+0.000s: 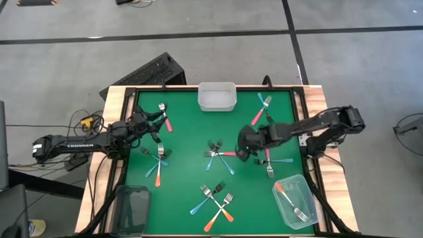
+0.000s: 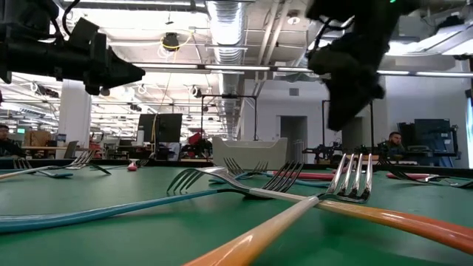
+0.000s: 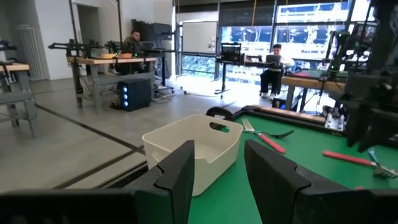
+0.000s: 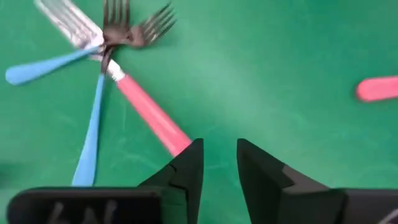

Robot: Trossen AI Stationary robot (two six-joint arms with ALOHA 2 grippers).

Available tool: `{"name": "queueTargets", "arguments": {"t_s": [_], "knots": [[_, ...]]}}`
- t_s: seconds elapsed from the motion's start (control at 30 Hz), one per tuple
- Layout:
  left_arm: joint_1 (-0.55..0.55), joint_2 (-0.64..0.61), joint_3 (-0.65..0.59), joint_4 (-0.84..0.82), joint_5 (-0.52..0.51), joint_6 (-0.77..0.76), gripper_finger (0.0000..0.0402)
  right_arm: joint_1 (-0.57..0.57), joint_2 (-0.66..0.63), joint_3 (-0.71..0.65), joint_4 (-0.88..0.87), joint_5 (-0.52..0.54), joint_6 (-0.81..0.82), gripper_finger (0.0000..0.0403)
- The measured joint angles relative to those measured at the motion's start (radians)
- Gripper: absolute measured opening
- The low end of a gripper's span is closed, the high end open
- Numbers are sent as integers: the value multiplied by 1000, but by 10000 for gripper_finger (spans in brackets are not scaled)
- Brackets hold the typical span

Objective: Sort silverware by color (type)
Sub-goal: Put the blue fork into the white bin

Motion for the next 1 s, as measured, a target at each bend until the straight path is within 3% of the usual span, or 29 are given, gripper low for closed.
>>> {"name": "queueTargets", "arguments": {"t_s": [0.23, 0.4, 0.6, 0.77, 1.0], "knots": [[0, 1, 1, -61, -1, -13, 130, -238, -3, 0, 54, 149, 2, 169], [0, 1, 1, -121, -34, -15, 130, -402, -2, 1, 61, 150, -63, 181], [0, 1, 1, -209, -36, -38, 130, -541, -2, 1, 3, 115, -115, 168], [0, 1, 1, -274, -38, -39, 130, -564, -2, -4, 13, 50, -210, 153], [0, 1, 1, -321, -35, -83, 130, -477, 0, -5, 179, -11, -321, 147]]}}
